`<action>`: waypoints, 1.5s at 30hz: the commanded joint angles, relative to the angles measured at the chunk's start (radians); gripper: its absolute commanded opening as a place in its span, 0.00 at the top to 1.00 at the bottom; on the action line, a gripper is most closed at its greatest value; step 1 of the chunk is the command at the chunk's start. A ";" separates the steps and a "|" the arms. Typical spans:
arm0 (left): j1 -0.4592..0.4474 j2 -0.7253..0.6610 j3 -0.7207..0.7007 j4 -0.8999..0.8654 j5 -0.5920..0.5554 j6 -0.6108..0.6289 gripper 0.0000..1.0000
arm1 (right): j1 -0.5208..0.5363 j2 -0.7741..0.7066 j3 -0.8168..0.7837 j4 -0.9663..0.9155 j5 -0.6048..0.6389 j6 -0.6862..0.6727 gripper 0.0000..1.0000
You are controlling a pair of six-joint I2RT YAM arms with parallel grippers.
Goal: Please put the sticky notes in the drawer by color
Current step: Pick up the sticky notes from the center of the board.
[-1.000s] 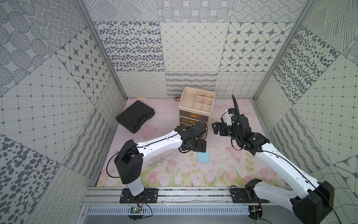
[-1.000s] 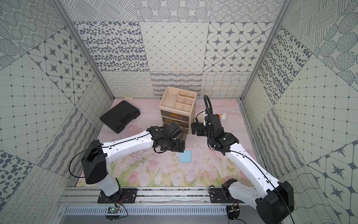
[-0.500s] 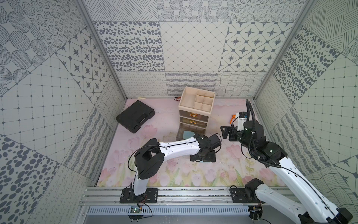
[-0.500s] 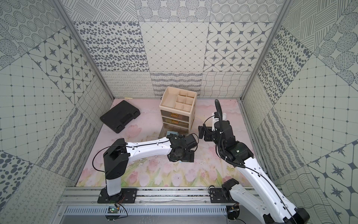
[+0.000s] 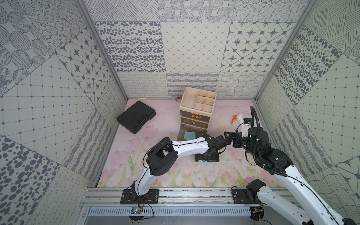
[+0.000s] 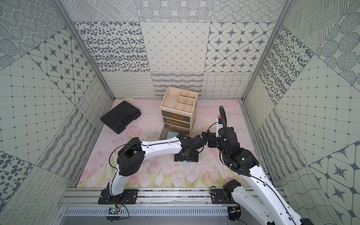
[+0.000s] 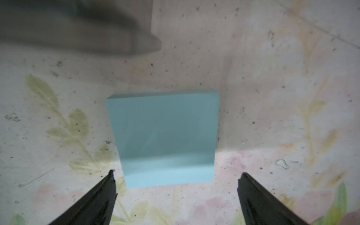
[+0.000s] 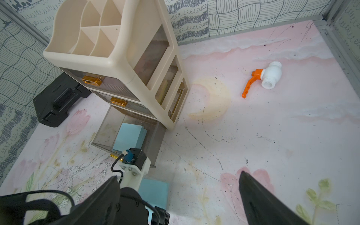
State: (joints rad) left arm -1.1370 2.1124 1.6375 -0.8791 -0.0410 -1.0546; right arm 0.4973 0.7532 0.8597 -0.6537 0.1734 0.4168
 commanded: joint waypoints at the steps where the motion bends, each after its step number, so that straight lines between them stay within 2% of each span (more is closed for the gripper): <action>1: 0.022 0.014 -0.009 -0.026 -0.011 0.040 0.00 | 0.000 -0.012 -0.013 0.024 0.011 0.015 0.01; 10: 0.029 0.030 -0.020 0.007 0.019 0.071 0.02 | 0.000 0.005 -0.019 0.040 0.014 0.022 0.01; 17: 0.016 0.035 -0.051 0.015 0.045 0.039 0.12 | 0.000 0.017 -0.021 0.046 0.008 0.034 0.01; 28: 0.011 -0.004 -0.039 -0.019 -0.003 0.031 0.24 | 0.000 0.015 -0.017 0.057 0.009 0.034 0.01; 38: -0.017 -0.068 -0.033 -0.104 -0.011 0.015 0.22 | 0.001 0.017 -0.019 0.070 0.000 0.051 0.01; 45: -0.045 -0.172 -0.078 -0.143 0.006 -0.021 0.22 | 0.000 0.031 -0.004 0.086 -0.003 0.047 0.01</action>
State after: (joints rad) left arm -1.1622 2.0060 1.5650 -0.9218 -0.0395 -1.0405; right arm 0.4973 0.7753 0.8413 -0.6193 0.1699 0.4606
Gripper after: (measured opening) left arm 0.781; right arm 0.989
